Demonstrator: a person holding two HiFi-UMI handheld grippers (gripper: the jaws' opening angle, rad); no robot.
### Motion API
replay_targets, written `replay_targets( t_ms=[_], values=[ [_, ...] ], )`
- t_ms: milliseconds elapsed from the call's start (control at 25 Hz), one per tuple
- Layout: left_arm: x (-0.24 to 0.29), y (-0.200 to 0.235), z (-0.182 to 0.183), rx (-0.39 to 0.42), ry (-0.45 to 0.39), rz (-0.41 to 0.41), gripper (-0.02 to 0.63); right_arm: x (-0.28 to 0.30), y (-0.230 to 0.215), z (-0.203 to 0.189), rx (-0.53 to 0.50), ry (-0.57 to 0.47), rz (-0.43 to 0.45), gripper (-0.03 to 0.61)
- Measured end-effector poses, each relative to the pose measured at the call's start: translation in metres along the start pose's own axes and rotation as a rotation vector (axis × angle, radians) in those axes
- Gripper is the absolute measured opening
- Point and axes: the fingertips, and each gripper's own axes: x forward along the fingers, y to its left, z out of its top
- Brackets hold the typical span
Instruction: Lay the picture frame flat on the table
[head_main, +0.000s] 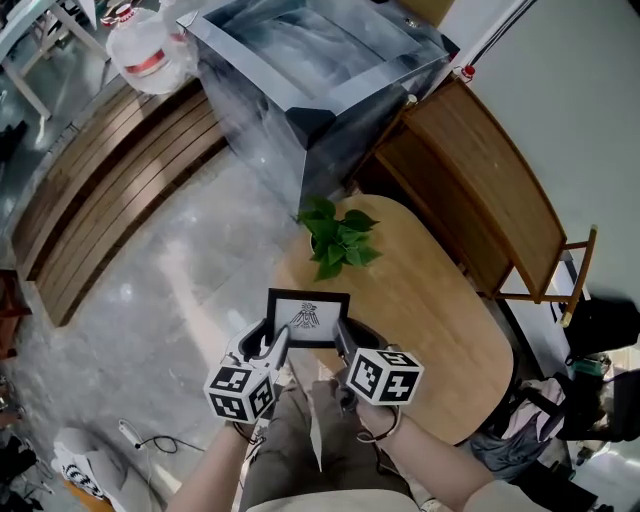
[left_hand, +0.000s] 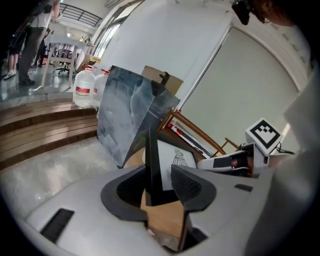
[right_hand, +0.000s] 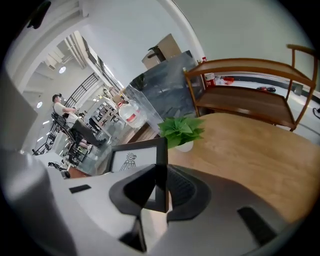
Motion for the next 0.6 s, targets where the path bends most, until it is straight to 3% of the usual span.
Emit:
replay_targets(
  t_ms=[600],
  values=[
    [0.111, 0.079, -0.081, -0.027, 0.129, 0.040, 0.141, 0.130, -0.080, -0.051, 0.016, 0.106, -0.077, 0.052]
  ],
)
